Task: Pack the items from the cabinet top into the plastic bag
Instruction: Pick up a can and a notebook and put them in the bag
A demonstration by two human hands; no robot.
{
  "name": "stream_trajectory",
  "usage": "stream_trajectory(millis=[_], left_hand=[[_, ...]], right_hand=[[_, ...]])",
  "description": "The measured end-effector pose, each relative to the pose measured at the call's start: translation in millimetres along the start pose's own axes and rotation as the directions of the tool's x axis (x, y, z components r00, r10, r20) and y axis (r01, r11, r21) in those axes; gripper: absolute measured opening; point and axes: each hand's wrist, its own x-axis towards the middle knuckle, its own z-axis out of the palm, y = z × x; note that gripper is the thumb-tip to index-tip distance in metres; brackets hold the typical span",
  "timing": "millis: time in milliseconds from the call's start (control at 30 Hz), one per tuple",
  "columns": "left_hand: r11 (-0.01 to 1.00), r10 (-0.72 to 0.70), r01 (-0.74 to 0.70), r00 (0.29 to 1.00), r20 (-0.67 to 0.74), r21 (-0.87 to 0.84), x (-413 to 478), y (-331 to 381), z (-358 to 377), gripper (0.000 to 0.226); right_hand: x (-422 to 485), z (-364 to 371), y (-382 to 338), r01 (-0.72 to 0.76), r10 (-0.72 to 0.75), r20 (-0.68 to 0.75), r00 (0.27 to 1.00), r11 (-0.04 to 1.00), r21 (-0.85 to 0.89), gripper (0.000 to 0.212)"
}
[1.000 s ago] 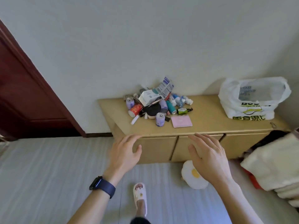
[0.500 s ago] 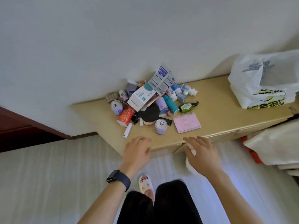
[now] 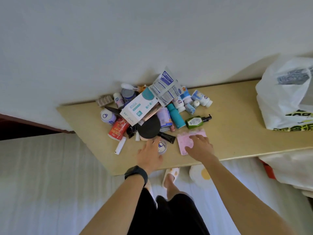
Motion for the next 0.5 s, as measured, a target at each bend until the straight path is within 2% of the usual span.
stream_trajectory(millis=[67,200,500], left_hand=[[0.999,-0.029,0.028,0.999,0.021,0.031,5.2,3.3,5.2,0.077],[0.997,-0.071,0.071,0.997,0.013,-0.037,7.7,6.3,17.1,0.073],[0.998,-0.055,0.055,0.998,-0.019,0.013,-1.7,-11.4,35.6,0.065]], right_hand=[[8.7,1.8,2.9,0.049,-0.049,-0.006,0.999,0.997,-0.063,0.076],[16.6,15.4,15.8,0.113,-0.114,0.000,0.993,0.985,-0.128,0.095],[24.9,22.2,35.0,0.112,-0.138,-0.056,0.989,0.936,-0.334,0.103]])
